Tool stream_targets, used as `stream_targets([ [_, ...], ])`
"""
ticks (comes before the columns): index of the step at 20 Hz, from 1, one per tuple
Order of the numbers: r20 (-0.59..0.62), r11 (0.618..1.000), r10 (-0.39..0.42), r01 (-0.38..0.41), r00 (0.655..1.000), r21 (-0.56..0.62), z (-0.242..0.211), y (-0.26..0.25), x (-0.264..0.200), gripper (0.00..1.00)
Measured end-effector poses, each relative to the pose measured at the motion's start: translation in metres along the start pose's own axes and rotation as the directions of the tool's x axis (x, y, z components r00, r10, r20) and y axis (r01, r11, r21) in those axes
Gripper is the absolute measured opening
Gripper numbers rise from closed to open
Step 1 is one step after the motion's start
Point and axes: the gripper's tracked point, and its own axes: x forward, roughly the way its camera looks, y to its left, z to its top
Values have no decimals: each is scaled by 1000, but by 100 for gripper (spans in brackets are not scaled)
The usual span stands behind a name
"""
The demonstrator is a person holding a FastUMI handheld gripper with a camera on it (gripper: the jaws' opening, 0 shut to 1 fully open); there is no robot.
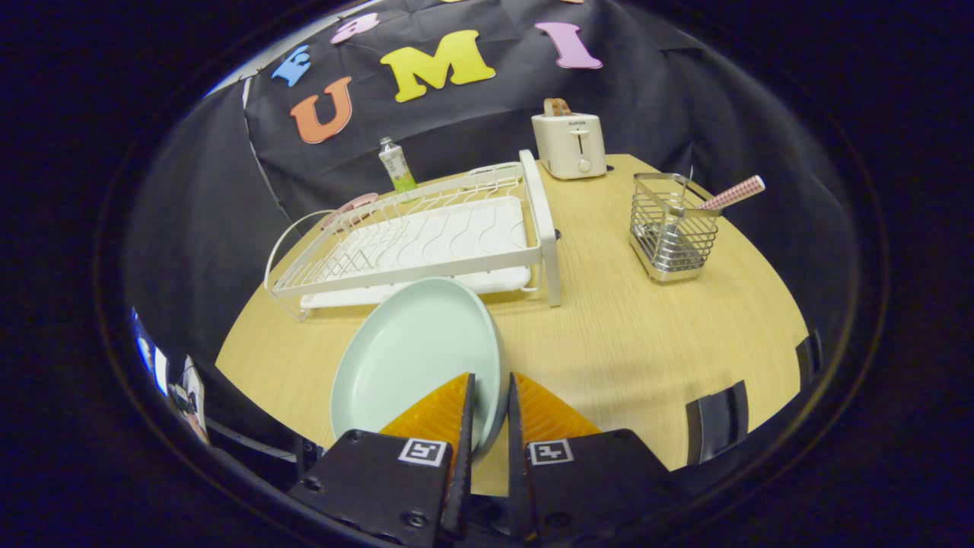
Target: Take the plate from the dish rack, then take the spoon from the basket and place it into the plate.
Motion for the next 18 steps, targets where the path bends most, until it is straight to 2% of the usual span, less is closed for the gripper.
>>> stream_targets([
  [3,39,999,1,-2,999,47,-3,-12,13,29],
  [5,111,998,-57,54,992,33,5,-28,16,29],
  [7,206,998,-69,66,976,22,19,-36,11,26],
  [9,303,998,-68,60,951,36,34,-44,-2,32],
  [10,351,997,-76,66,933,40,43,-51,-10,41],
  [13,482,992,-125,121,867,40,66,-80,-28,77],
  [15,547,990,-139,137,825,45,79,-95,-40,89],
  [16,574,987,-151,158,805,39,86,-106,-44,90],
  [18,593,983,-172,180,786,46,93,-129,-45,93],
])
